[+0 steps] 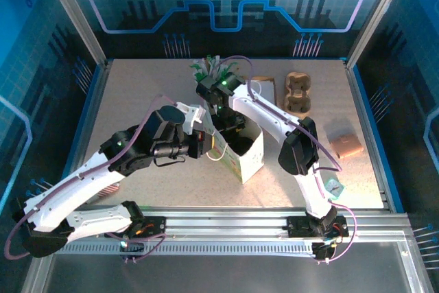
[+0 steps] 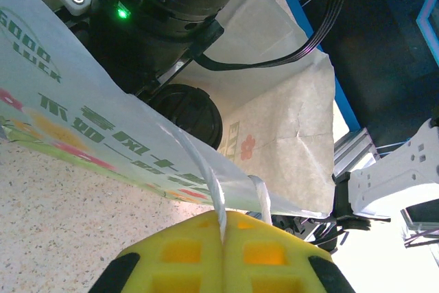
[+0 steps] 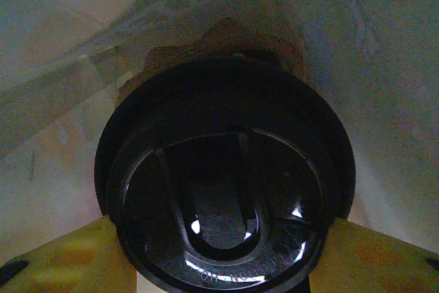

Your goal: Pack the takeout coffee

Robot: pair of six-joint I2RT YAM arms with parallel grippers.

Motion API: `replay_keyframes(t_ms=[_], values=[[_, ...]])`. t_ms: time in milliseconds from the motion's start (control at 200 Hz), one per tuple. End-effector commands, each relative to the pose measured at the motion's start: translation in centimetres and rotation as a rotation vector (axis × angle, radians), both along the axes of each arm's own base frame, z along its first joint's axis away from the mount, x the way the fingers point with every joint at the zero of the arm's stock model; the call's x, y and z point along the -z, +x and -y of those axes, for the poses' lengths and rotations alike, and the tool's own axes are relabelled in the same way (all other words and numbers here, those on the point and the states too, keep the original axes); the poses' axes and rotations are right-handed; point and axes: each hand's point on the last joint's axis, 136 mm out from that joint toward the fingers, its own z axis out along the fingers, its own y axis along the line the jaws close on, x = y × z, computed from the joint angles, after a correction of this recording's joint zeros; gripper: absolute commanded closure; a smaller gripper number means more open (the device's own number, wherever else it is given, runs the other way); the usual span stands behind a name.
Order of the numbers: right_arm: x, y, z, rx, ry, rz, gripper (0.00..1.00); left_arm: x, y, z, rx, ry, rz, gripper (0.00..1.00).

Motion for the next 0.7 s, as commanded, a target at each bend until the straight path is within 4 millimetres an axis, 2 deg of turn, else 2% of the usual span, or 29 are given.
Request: replay_keyframes(t_ms=[0,695], values=[[3.4,-0.5,0.8,0.01,-0.053,-0.091,0.51,-0.4,-0.5,0.3,0.023,-0.019,0.015,1.0],[5.0,-0.5,1.4,0.019,-0.074,-0.113,0.5,-0.4,-0.5,0.3,0.027,-0.01,0.018,1.0]])
